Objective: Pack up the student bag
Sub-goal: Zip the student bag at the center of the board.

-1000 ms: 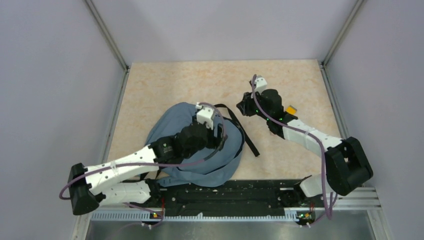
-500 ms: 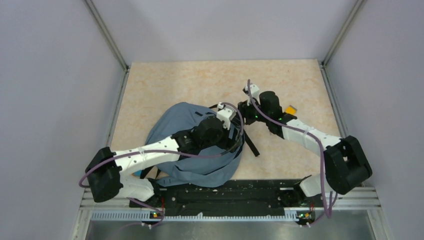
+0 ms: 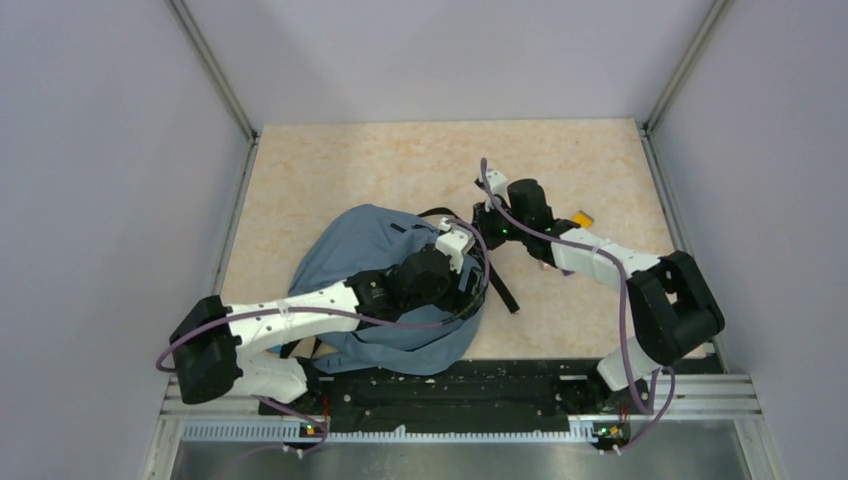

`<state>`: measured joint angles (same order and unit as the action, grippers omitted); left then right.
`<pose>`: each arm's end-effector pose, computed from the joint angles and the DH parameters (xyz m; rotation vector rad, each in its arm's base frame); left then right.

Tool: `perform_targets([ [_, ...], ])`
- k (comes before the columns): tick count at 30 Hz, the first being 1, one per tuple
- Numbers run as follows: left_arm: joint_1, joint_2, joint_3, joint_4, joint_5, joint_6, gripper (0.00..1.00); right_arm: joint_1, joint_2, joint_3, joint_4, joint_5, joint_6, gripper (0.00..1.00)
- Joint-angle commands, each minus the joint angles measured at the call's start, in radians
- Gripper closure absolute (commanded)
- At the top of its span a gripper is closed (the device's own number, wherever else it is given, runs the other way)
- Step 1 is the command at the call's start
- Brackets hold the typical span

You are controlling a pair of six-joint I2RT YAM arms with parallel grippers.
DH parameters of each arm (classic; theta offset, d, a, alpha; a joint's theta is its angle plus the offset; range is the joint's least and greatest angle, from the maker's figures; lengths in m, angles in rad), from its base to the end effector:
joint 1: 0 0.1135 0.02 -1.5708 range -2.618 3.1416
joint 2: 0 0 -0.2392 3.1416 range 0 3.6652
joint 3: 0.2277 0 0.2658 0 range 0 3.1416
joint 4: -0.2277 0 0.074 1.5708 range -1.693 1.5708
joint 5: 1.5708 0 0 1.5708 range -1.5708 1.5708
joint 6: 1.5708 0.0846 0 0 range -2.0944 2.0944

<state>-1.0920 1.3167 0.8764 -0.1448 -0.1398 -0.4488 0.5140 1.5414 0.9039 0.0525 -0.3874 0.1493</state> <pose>0.1723 -0.3063 0.2018 0.6288 2.1542 -0.7261 0.3185 0.2165 0.1626 -0.6279 2.1249 0.7941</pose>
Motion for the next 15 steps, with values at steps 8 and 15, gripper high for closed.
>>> perform_targets([
  [8,-0.09,0.087,0.106,-0.005,-0.113,0.017,0.16,-0.006,-0.027,0.054,0.035,0.019,-0.005,1.0],
  [15,-0.132,0.233,0.208,-0.077,-0.218,0.053,0.43,-0.006,-0.08,0.054,0.003,0.039,-0.001,1.0],
])
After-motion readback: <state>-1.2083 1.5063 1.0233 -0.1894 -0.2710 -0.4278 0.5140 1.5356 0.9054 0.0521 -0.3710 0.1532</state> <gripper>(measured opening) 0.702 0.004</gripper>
